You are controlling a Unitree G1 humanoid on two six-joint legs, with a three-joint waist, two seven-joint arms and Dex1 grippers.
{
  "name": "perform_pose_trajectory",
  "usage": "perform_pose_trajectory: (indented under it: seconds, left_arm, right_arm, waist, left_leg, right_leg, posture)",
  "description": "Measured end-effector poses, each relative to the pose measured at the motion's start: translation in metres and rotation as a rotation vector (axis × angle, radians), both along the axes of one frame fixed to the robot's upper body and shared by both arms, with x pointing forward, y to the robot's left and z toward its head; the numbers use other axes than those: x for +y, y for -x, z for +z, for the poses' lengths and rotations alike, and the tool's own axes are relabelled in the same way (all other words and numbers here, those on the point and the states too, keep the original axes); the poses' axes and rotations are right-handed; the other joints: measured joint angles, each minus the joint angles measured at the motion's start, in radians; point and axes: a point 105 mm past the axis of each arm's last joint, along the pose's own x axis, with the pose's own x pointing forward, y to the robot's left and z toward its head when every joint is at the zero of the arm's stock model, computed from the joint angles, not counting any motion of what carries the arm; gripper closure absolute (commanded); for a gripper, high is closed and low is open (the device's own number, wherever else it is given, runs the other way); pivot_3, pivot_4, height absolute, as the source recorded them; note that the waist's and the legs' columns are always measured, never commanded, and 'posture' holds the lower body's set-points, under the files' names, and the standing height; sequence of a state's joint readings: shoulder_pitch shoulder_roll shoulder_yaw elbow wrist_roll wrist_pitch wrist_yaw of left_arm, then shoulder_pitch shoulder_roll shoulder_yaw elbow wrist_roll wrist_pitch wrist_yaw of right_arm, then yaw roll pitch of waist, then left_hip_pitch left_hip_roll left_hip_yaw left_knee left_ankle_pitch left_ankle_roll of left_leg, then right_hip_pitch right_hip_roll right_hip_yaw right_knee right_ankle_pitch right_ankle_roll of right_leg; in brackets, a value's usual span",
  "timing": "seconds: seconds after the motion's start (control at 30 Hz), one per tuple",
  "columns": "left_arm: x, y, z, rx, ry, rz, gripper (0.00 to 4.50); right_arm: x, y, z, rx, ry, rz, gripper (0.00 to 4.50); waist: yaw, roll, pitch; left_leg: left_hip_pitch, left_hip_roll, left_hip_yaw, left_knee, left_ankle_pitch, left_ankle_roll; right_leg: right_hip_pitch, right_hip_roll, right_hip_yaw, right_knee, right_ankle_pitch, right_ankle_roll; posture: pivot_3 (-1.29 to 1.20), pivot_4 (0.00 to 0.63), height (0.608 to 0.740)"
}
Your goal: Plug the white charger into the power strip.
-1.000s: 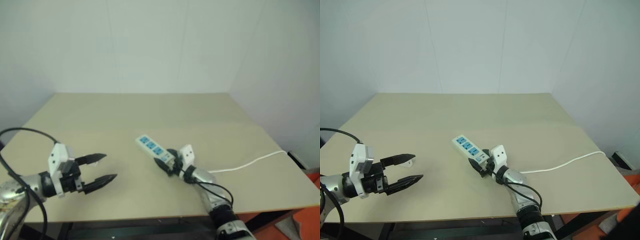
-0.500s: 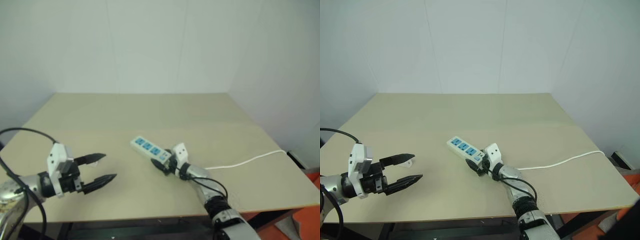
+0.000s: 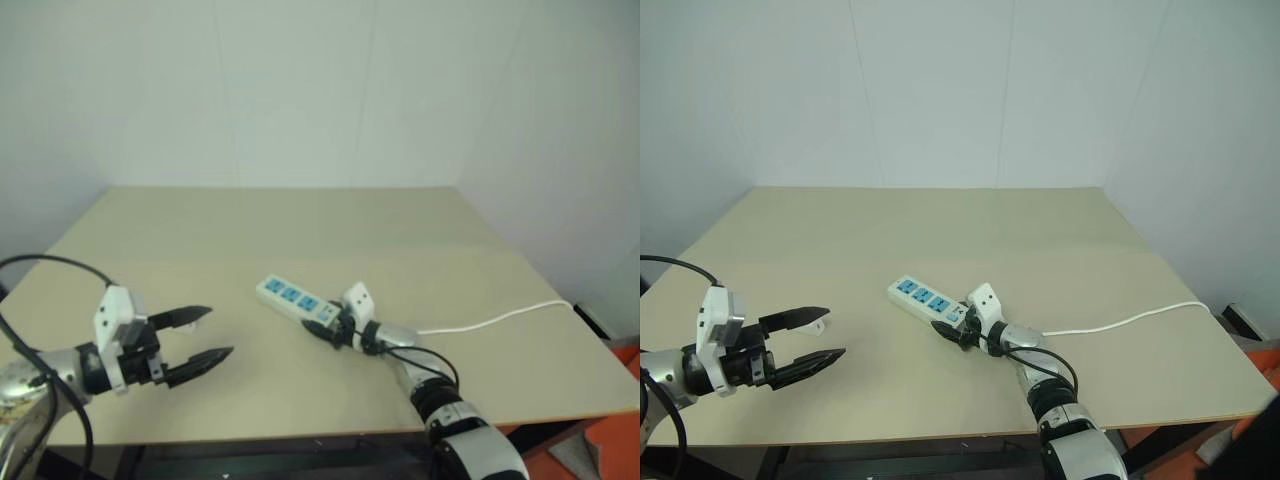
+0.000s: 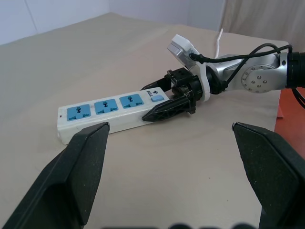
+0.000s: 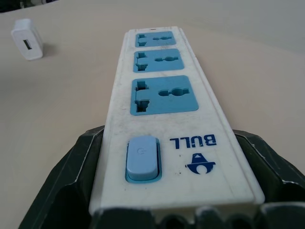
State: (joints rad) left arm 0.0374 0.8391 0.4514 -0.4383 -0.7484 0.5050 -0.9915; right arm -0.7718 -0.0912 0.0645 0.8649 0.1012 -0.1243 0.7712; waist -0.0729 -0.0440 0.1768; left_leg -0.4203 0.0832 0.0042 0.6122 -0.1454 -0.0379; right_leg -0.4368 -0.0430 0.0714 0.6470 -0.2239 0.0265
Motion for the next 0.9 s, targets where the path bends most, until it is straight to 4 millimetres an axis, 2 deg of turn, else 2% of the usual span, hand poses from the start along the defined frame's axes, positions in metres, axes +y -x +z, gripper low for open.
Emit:
perform_pose_trajectory:
  seconds: [0.33, 0.63, 0.9]
  left_arm:
    - [0.001, -0.005, 0.010, -0.025, -0.012, -0.021, 0.00]
    - [0.005, -0.013, 0.019, -0.033, -0.052, -0.081, 0.00]
    - [0.006, -0.012, 0.016, -0.025, -0.056, -0.089, 0.00]
  right_arm:
    - [-0.007, 0.006, 0.001, -0.007, -0.037, 0.046, 1.07]
    - [-0.008, 0.027, 0.014, -0.103, 0.016, 0.285, 1.07]
    - [-0.014, 0.015, 0.016, -0.144, 0.134, 0.339, 1.07]
  waist:
    - [0.005, 0.000, 0.000]
    - [0.001, 0.000, 0.001]
    - [0.000, 0.000, 0.001]
  left_leg:
    - [-0.001, 0.000, 0.000, 0.000, 0.000, 0.000]
    - [-0.003, 0.000, 0.000, 0.000, 0.000, 0.000]
    - [-0.003, 0.000, 0.000, 0.000, 0.000, 0.000]
  right_leg:
    - [0.000, 0.000, 0.000, 0.000, 0.000, 0.000]
    - [-0.003, 0.000, 0.000, 0.000, 0.000, 0.000]
    - [-0.002, 0.000, 0.000, 0.000, 0.000, 0.000]
  posture:
    - [0.00, 0.150, 0.740]
    - [0.00, 0.150, 0.740]
    - [0.00, 0.150, 0.740]
